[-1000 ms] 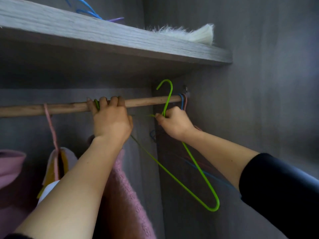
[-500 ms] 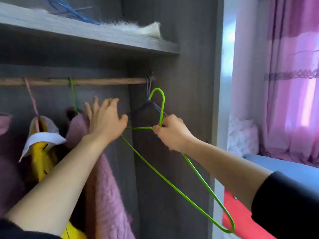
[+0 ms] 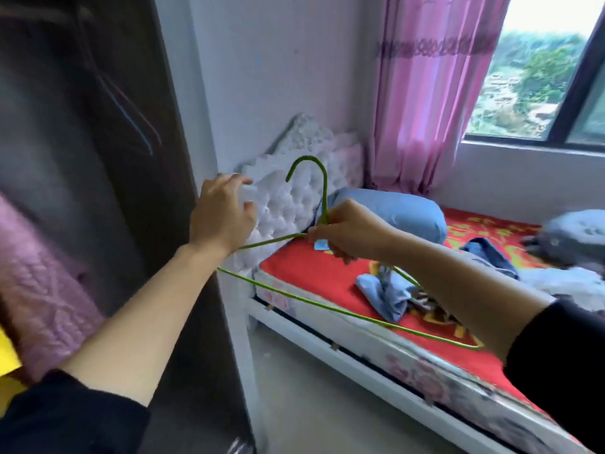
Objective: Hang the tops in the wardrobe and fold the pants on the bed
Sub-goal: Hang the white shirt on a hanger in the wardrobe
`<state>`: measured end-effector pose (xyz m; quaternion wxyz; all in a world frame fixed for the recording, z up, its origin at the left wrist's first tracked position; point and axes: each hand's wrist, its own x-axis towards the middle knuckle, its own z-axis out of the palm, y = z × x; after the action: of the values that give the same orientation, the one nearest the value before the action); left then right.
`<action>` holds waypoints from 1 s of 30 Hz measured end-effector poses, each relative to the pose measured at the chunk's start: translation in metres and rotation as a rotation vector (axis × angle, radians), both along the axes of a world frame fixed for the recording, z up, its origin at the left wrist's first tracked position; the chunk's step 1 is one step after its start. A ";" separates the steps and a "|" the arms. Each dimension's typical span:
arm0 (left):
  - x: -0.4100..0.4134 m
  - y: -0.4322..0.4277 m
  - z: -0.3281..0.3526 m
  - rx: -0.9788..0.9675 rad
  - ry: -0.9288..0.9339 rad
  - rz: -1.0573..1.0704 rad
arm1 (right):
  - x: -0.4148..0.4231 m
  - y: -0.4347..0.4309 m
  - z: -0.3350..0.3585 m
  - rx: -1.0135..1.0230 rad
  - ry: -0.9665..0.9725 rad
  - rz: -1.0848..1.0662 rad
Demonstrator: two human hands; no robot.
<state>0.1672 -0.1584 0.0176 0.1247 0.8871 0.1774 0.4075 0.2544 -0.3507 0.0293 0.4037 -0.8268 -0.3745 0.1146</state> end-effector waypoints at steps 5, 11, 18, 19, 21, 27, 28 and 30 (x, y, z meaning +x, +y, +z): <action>0.059 -0.105 -0.055 -0.192 0.044 -0.183 | 0.033 -0.102 -0.045 -0.133 -0.029 -0.192; 0.149 -0.212 -0.116 -0.270 0.237 -0.395 | 0.084 -0.206 -0.114 -0.247 0.105 -0.417; 0.282 -0.311 -0.180 -0.295 0.419 -0.590 | 0.184 -0.300 -0.165 -0.291 0.267 -0.588; 0.304 -0.324 -0.188 -0.303 0.444 -0.614 | 0.201 -0.310 -0.171 -0.300 0.285 -0.615; 0.345 -0.346 -0.205 -0.315 0.500 -0.647 | 0.236 -0.329 -0.181 -0.314 0.324 -0.669; 0.445 -0.401 -0.239 -0.309 0.690 -0.696 | 0.319 -0.389 -0.207 -0.327 0.443 -0.839; 0.458 -0.410 -0.243 -0.301 0.720 -0.701 | 0.329 -0.399 -0.210 -0.317 0.459 -0.869; 0.483 -0.428 -0.251 -0.281 0.766 -0.714 | 0.349 -0.420 -0.215 -0.306 0.482 -0.921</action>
<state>0.6500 -0.5863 -0.2329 0.2993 0.9520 -0.0495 -0.0403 0.6038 -0.7703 -0.1855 0.3615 -0.9051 0.1508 0.1655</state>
